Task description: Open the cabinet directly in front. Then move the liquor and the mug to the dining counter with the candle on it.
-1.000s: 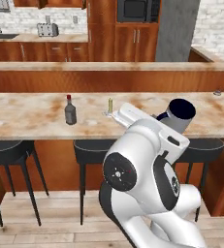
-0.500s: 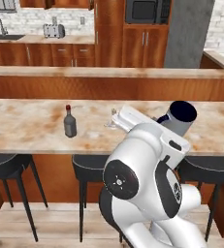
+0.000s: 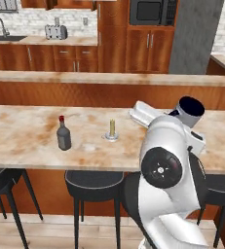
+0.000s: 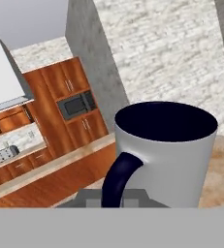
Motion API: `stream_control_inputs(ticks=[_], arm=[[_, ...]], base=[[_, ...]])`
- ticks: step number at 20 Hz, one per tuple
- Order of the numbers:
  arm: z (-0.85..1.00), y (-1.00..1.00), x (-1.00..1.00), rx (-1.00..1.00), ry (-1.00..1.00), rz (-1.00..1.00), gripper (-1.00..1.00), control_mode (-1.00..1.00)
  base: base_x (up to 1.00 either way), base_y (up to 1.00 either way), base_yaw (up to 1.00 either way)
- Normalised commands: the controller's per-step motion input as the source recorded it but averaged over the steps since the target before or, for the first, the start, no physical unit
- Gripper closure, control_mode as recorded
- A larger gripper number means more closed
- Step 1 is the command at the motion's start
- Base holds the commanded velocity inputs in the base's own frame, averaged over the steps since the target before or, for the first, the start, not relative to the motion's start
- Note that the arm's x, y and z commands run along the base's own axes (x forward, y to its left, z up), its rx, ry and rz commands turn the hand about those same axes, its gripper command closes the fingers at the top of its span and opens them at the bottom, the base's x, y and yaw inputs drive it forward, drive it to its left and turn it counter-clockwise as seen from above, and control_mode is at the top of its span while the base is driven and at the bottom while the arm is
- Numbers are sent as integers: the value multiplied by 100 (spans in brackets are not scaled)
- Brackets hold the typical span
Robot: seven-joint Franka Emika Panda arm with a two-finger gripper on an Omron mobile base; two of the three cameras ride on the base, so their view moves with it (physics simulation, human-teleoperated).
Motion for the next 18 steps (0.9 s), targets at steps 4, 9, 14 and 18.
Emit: stream_control_inputs(ticks=[4,9,14,18], arm=[[0,-52,11,2,4,42,100,-100],[-4,-30,1,0,18,46,100,-100],[-3,5,5,-1,11,8,100,-100],[1,-14,55,4,10,-7,100,-100]], base=[[0,0,0],[0,0,0],[0,0,0],[0,0,0]])
